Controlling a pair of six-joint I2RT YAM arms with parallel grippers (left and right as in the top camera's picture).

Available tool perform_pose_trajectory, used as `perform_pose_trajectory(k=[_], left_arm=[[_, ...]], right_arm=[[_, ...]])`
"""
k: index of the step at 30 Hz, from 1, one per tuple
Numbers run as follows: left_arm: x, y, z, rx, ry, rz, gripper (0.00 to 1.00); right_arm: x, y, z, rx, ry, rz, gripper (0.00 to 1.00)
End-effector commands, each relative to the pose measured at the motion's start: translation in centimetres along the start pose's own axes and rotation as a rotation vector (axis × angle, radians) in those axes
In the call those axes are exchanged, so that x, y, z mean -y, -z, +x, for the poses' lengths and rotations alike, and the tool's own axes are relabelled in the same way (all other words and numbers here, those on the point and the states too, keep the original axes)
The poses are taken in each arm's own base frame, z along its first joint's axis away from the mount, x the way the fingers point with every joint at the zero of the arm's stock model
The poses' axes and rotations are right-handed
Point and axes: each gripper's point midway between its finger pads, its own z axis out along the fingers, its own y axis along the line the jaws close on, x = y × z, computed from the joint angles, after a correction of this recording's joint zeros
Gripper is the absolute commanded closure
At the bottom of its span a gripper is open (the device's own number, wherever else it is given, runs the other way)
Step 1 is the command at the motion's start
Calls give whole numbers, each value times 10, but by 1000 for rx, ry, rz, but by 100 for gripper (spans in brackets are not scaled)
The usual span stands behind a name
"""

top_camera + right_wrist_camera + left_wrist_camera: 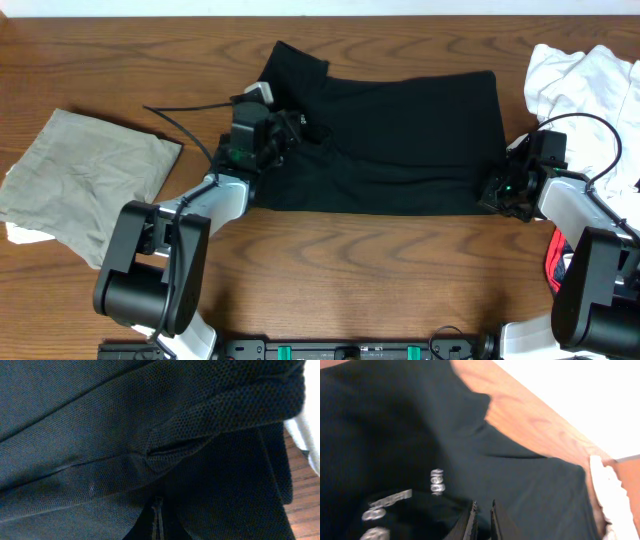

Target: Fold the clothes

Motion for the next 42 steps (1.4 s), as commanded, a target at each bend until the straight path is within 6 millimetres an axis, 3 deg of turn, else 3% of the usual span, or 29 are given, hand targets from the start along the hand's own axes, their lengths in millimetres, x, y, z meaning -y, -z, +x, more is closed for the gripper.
perform_pose_trajectory(k=[1, 10, 12, 14, 16, 25, 35, 42], left_arm=[[0, 5, 6, -80, 3, 34, 88], [10, 41, 25, -224, -169, 51, 88], [-6, 44, 27, -229, -201, -34, 88], [-40, 47, 26, -212, -207, -209, 88], [-62, 51, 28, -213, -214, -314, 87], [-86, 50, 30, -216, -262, -416, 87], [-130, 41, 72, -363, -233, -514, 87], [-164, 66, 92, -485, -164, -624, 87]], right_arm=[[1, -8, 13, -49, 20, 12, 99], [1, -7, 13, -50, 35, 12, 99], [1, -8, 13, -49, 36, 12, 99], [0, -8, 11, -40, 37, 9, 99], [-1, -8, 7, -23, 46, 5, 99], [-3, -8, 1, 1, 55, -2, 96], [-6, -7, -9, 40, 62, -11, 91], [-6, -7, -9, 40, 72, -10, 91]])
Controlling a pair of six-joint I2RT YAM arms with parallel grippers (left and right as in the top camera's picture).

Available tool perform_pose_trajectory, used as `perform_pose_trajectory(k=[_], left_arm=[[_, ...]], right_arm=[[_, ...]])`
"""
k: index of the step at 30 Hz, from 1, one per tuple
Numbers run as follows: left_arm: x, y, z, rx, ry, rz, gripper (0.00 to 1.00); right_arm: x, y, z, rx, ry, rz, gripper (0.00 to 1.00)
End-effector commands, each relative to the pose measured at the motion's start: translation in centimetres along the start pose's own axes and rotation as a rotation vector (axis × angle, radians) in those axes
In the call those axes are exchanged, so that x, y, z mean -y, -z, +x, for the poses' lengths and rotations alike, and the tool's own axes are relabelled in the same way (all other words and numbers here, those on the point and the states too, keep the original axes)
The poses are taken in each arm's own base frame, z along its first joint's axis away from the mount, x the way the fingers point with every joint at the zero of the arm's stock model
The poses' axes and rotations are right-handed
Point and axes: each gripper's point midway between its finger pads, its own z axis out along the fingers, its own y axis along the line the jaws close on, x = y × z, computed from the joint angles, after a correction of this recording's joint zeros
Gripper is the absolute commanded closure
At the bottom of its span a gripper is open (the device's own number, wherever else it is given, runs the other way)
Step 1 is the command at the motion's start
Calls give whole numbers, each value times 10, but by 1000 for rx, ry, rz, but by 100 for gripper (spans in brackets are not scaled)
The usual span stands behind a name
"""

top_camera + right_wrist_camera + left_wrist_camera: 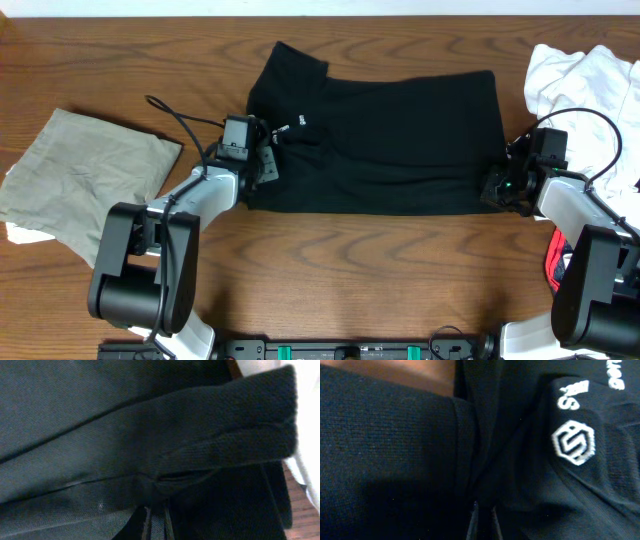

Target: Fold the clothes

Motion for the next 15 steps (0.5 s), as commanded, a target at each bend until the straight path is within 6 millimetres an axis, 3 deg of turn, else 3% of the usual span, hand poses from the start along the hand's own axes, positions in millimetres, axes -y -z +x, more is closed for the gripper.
perform_pose_trajectory(k=[1, 8, 15], left_arm=[[-52, -13, 58, -202, 31, -150, 87], [-86, 12, 109, -434, 119, -267, 89], [-96, 32, 139, -574, 126, -323, 90]], right_arm=[[-1, -6, 7, -24, 32, 7, 91], [3, -5, 25, -95, 19, 23, 89], [7, -2, 43, -169, -10, 41, 95]])
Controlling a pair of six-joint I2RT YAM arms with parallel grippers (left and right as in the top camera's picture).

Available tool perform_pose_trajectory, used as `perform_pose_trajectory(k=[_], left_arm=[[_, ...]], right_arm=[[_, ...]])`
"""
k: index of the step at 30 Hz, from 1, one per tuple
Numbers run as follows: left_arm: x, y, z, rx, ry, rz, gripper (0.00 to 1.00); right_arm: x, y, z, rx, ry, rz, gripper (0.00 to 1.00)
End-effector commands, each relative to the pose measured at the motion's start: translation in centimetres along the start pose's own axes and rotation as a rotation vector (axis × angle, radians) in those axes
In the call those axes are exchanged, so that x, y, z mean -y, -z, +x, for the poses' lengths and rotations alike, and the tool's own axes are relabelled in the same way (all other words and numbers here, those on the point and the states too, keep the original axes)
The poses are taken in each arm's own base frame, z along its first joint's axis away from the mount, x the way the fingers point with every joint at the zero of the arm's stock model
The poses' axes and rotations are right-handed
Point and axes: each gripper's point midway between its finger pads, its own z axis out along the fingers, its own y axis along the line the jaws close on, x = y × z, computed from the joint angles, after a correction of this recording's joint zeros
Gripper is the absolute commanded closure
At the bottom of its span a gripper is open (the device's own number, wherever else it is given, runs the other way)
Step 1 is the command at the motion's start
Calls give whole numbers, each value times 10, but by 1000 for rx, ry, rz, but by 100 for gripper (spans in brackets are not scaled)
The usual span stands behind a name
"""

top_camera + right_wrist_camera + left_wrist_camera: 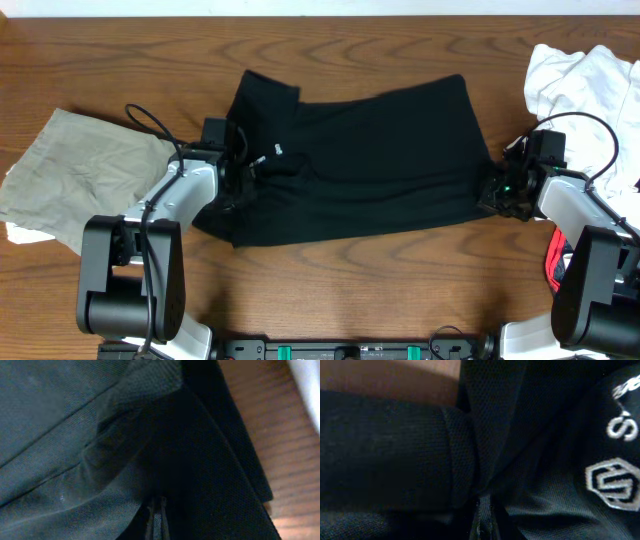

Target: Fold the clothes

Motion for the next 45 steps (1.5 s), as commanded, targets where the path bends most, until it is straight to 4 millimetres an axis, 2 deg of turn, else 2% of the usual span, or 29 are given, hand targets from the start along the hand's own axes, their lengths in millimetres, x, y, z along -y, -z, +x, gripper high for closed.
perform_pose_trajectory(k=[1, 10, 14, 16, 18, 23, 27, 29, 31, 32, 33, 34, 35, 36, 38, 40, 41, 43, 45], left_arm=[[-47, -33, 68, -242, 28, -175, 91], [-51, -30, 75, -275, 28, -190, 90], [-51, -29, 77, -283, 28, -193, 83], [-52, -29, 79, -289, 25, -196, 76], [-53, -28, 81, -298, 25, -200, 76], [-53, -23, 81, -298, -4, -194, 82], [-45, 1, 67, -226, -22, -159, 81], [-39, 19, 55, -150, -43, -126, 81], [-31, 43, 40, -50, -65, -83, 81], [-26, 59, 30, 20, -79, -55, 77], [-21, 71, 23, 76, -89, -33, 67], [-17, 85, 14, 143, -94, -7, 50], [-13, 97, 7, 200, -95, 15, 40], [-8, 112, -3, 282, -97, 47, 34], [-1, 134, -18, 398, -97, 86, 34], [5, 152, -32, 496, -93, 124, 34], [6, 157, -40, 532, -88, 136, 34], [5, 160, -51, 567, -71, 145, 34], [7, 154, -63, 567, -58, 181, 34]], right_arm=[[8, -7, 22, -75, -9, 50, 96], [28, -1, 50, -177, -105, 170, 98], [36, 2, 65, -229, -127, 214, 98], [38, 2, 71, -249, -130, 220, 97], [39, 1, 75, -257, -131, 222, 96], [35, -2, 66, -222, -107, 198, 96], [21, 6, 52, -190, -83, 131, 99], [14, 20, 39, -151, -78, 113, 99], [5, 40, 20, -78, -68, 95, 99], [-1, 55, 7, -21, -58, 79, 99], [-7, 71, -5, 33, -49, 65, 98], [-13, 87, -16, 89, -30, 50, 98], [-19, 101, -26, 139, -10, 31, 95], [-28, 120, -37, 204, 24, 4, 90], [-41, 146, -50, 292, 75, -39, 79], [-60, 169, -59, 374, 178, -114, 57], [-71, 177, -61, 406, 245, -161, 50], [-87, 186, -64, 449, 352, -227, 51], [-93, 186, -69, 465, 373, -255, 51]])
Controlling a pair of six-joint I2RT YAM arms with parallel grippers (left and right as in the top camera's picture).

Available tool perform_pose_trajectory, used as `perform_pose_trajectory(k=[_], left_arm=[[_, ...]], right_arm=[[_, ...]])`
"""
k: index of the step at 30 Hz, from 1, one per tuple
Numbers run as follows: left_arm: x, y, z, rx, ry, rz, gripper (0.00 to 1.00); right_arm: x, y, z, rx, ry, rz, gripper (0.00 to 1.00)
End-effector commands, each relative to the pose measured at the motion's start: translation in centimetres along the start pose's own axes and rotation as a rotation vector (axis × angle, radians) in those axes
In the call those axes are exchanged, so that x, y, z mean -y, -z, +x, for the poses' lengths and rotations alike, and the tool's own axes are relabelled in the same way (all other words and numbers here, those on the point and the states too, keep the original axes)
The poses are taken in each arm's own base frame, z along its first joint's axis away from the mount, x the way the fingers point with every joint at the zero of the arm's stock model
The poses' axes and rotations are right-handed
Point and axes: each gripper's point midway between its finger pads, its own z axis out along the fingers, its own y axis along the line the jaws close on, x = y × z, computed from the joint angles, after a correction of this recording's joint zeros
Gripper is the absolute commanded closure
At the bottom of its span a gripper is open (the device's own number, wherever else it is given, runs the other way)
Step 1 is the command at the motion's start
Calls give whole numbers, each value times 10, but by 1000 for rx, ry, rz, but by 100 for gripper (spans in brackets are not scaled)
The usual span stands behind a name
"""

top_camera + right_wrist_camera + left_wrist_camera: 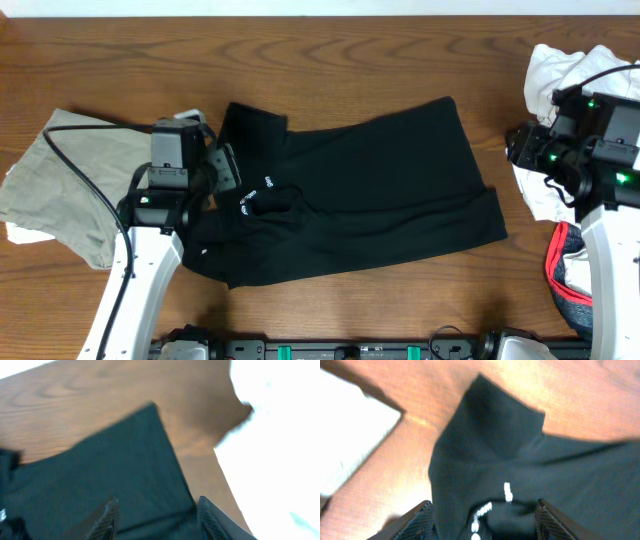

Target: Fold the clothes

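A black garment (370,200) lies spread flat across the middle of the table, with white lettering (255,190) near its rumpled left end. My left gripper (226,170) hangs above that left end, open and holding nothing. In the left wrist view its fingers (420,520) stand wide apart over the lettering (505,492). At the right, my right gripper (521,152) is also open and raised. In its wrist view, that gripper (160,520) looks down on the garment's right corner (125,475).
A folded beige garment (70,180) lies at the left, with the left arm over its edge. A pile of white clothes (560,70) sits at the back right under the right arm. A red and white item (568,285) lies at the front right.
Both grippers were shut on the black garment's left and right edges down at the table. Now both are open and raised above it, and the garment lies loose, a little lower and farther left.
At first my left gripper was shut over the garment's upper left part and my right on its right edge. Then the left was shut at the left edge. After that the garment sat farther left, still held at both ends. Now both grippers have let go.
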Motion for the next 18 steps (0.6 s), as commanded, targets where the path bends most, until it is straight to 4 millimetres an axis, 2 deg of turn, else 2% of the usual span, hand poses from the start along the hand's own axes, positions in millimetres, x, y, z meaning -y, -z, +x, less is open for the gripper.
perform_pose_trajectory(k=[1, 3, 5, 11, 15, 18], left_arm=[[-5, -20, -9, -16, 25, 30, 34], [-5, -35, -15, -38, 54, 76, 34], [-5, -52, -26, -68, 88, 122, 34], [10, -112, -69, -131, 56, 239, 32], [8, -150, -79, -155, 38, 233, 31], [1, -178, -78, -177, 20, 218, 31]], right_arm=[[-21, -12, 4, -26, 108, -119, 51], [-22, -23, 4, -36, 114, -124, 49], [-26, -38, 8, -62, 124, -151, 40], [-37, -71, 32, -174, 130, -209, 30], [-39, -76, 38, -200, 128, -211, 29], [-38, -75, 41, -211, 125, -211, 30]])
